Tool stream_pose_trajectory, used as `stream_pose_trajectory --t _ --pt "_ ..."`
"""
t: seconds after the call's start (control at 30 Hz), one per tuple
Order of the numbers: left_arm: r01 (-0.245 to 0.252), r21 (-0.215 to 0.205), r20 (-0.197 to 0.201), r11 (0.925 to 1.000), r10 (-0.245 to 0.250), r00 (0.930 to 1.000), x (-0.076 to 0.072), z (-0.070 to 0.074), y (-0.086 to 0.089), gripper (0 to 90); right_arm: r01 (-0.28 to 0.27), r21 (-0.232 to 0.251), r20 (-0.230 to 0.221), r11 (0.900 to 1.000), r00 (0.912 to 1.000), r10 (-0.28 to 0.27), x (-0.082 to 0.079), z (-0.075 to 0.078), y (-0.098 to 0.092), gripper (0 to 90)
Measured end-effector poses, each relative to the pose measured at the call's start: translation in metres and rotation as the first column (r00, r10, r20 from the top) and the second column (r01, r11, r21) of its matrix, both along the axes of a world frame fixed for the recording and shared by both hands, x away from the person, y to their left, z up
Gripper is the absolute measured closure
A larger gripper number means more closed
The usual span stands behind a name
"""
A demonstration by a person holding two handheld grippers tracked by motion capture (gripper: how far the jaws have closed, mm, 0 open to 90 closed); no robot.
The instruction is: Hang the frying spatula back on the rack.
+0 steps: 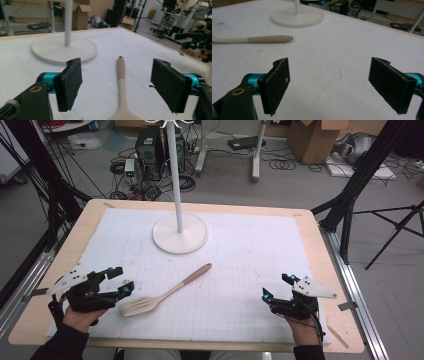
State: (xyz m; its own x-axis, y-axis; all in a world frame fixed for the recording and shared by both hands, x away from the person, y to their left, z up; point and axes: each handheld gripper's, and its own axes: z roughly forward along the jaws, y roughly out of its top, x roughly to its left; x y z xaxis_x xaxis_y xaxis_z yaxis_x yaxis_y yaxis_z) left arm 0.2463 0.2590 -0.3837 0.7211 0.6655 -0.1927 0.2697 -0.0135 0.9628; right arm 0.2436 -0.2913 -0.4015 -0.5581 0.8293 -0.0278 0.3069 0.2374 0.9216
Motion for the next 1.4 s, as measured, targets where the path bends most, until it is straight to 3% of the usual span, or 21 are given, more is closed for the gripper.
stream_pose_trajectory --t 0.03,0.07,0.1,0.13,0.27,0.33,0.37,0.4,0.43,0.53,0.67,0.73,0.97,1.03,1.07,1.1,1.17,1.2,1.23,1.33,1.4 --pt "0.044 0.049 -0.024 0.9978 -0.043 0.9988 0.004 0.003 -0.008 30.0 -0.002 -0.001 0.004 1.000 1.0000 0.002 0.001 0.000 0.000 16.0" --pt "0.044 0.049 -0.024 0.9978 -0.043 0.9988 0.004 0.003 -0.008 31.2 -0.004 0.000 0.006 1.000 1.0000 0.004 0.001 0.000 0.000 16.0" --pt "0.084 0.104 -0.066 0.9910 -0.078 0.9948 0.011 0.005 -0.016 32.1 -0.005 -0.001 0.003 1.000 1.0000 0.005 0.002 0.000 0.000 16.1" --pt "0.106 0.120 -0.085 0.9871 -0.096 0.9917 0.015 0.006 -0.020 33.8 -0.007 0.001 0.001 1.000 1.0000 0.007 0.002 0.000 0.001 16.1" --pt "0.139 0.141 -0.124 0.9801 -0.122 0.9847 0.029 0.006 -0.030 38.3 -0.014 0.002 0.001 1.000 0.9999 0.014 0.004 0.000 0.002 16.0" --pt "0.161 0.161 -0.151 0.9737 -0.137 0.9790 0.039 0.005 -0.037 39.4 -0.023 -0.001 0.000 1.000 0.9997 0.023 0.006 0.000 0.004 16.1" --pt "0.185 0.178 -0.187 0.9664 -0.151 0.9706 0.047 0.002 -0.044 39.4 -0.026 -0.001 -0.003 1.000 0.9997 0.026 0.006 0.000 0.005 16.0" --pt "0.185 0.178 -0.187 0.9664 -0.151 0.9706 0.047 0.002 -0.044 39.4 -0.026 -0.001 -0.003 1.000 0.9997 0.026 0.006 0.000 0.005 16.0" --pt "0.203 0.203 -0.213 0.9578 -0.159 0.9639 0.054 -0.001 -0.051 39.4 -0.034 -0.009 -0.002 0.999 0.9994 0.034 0.006 0.000 0.006 16.1" --pt "0.220 0.222 -0.234 0.9499 -0.167 0.9578 0.060 -0.002 -0.059 39.4 -0.033 -0.006 -0.006 0.999 0.9994 0.033 0.007 -0.001 0.006 16.1" --pt "0.284 0.317 -0.306 0.9050 -0.186 0.9336 0.071 -0.014 -0.075 40.5 -0.030 -0.001 0.002 1.000 0.9995 0.030 0.008 0.000 0.004 16.1" --pt "0.302 0.347 -0.339 0.8877 -0.182 0.9230 0.075 -0.020 -0.080 42.6 -0.032 0.001 0.002 0.999 0.9995 0.032 0.008 0.000 0.004 16.2" --pt "0.341 0.370 -0.384 0.8642 -0.192 0.9031 0.082 -0.028 -0.094 47.3 -0.039 0.001 -0.002 0.999 0.9992 0.039 0.009 0.000 0.005 16.2" --pt "0.355 0.384 -0.394 0.8524 -0.196 0.8977 0.082 -0.029 -0.097 48.4 -0.039 0.002 0.000 0.999 0.9992 0.039 0.009 0.000 0.005 16.2" --pt "0.355 0.384 -0.394 0.8524 -0.196 0.8977 0.082 -0.029 -0.097 49.2 -0.039 0.002 0.000 0.999 0.9992 0.039 0.009 0.000 0.005 16.2" --pt "0.366 0.397 -0.404 0.8416 -0.198 0.8933 0.082 -0.031 -0.100 49.8 -0.039 0.001 -0.002 0.999 0.9992 0.039 0.009 0.000 0.005 16.2" --pt "0.373 0.413 -0.411 0.8307 -0.196 0.8905 0.081 -0.033 -0.103 50.9 -0.041 0.001 0.000 0.999 0.9992 0.041 0.009 0.000 0.005 16.2" --pt "0.373 0.413 -0.411 0.8307 -0.196 0.8905 0.081 -0.033 -0.103 51.2 -0.041 0.001 0.000 0.999 0.9992 0.041 0.009 0.000 0.005 16.2" --pt "0.379 0.429 -0.416 0.8200 -0.193 0.8887 0.081 -0.035 -0.106 51.6 -0.040 0.002 0.000 0.999 0.9992 0.040 0.009 0.000 0.005 16.2" --pt "0.383 0.443 -0.418 0.8108 -0.191 0.8882 0.080 -0.036 -0.107 53.1 -0.040 0.000 -0.001 0.999 0.9992 0.040 0.009 0.000 0.005 16.3" --pt "0.386 0.474 -0.427 0.7915 -0.177 0.8867 0.079 -0.038 -0.110 54.4 -0.040 0.001 -0.002 0.999 0.9992 0.040 0.009 0.000 0.005 16.4"
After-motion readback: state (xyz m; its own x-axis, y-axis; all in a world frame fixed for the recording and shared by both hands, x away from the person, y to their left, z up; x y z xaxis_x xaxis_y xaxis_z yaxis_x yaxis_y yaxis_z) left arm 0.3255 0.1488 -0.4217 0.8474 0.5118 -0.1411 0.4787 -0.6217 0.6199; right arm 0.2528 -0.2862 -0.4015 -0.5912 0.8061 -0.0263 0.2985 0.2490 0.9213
